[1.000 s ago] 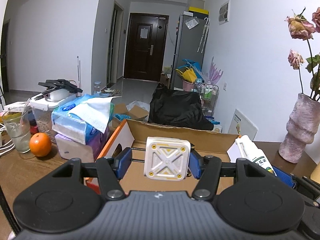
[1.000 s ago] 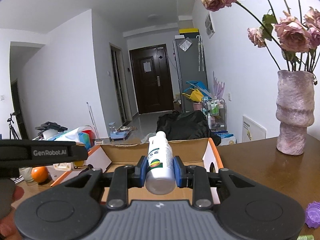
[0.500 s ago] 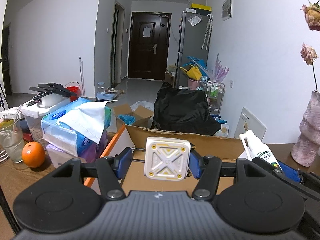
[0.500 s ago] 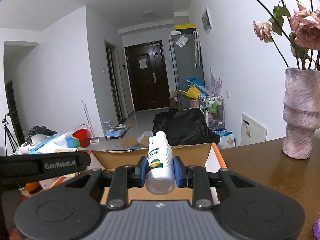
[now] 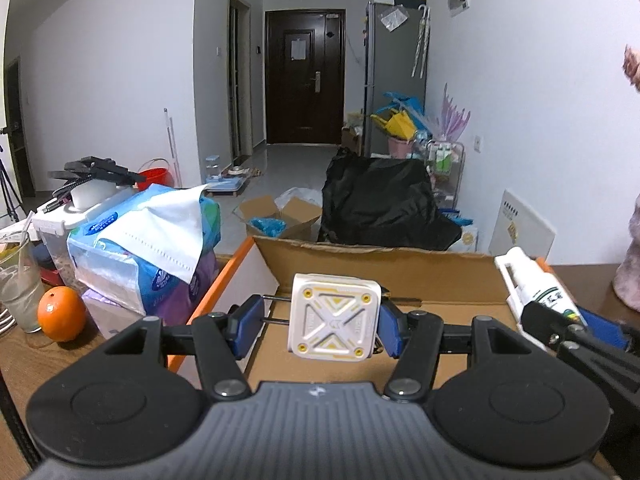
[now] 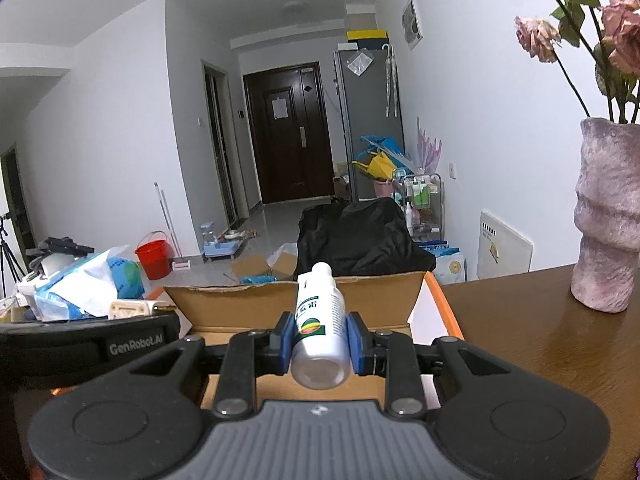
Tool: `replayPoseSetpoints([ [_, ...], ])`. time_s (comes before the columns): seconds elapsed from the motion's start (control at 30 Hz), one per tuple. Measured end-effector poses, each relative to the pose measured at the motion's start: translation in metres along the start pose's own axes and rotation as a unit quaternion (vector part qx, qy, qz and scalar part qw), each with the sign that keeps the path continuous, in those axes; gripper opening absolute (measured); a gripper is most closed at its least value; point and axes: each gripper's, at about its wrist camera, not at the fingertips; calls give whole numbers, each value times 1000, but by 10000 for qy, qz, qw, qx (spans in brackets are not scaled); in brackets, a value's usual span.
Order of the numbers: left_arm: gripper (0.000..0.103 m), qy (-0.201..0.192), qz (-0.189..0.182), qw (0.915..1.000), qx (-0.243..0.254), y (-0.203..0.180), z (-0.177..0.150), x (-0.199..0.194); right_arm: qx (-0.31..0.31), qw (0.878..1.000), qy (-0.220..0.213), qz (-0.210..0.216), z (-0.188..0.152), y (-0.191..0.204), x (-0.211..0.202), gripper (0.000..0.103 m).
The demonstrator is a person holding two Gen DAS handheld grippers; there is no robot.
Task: Organize rigid objects
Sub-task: 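Open both tools to drop the adapter and bottle into the box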
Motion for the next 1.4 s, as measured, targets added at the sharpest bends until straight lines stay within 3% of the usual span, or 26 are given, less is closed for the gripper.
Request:
replayPoseSetpoints([
  [0.2,61,120,53,9999,-35,6,-2,7,-115,9998,135,-48,-3,1,6,27],
  [0.27,70,142,60,9999,-8,5,-2,7,-122,9997,183,-113,-3,1,7,29],
  [0.3,86,133,95,9999,7,5,-3,6,-129,9996,197,-160,-3,1,7,34],
  [0.33,99,97,191,9998,23,4,-3,5,-141,9994,236,-212,-3,1,8,55],
  [0.37,102,46,309,9995,50,4,-3,4,-143,9992,243,-266,-4,0,8,78],
  [0.53,103,51,434,9990,-100,11,-1,4,-58,9989,224,-412,-2,-3,7,100],
  [1.4,103,-5,488,9987,-176,16,2,-5,0,9993,148,-347,1,-8,-4,103],
])
Point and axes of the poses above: each gripper's, at about its wrist camera, not at the fingertips, and x roughly the way its jaws point, y to its left, z to its top, and after that the axes turned 15 degrees about -z, right-handed
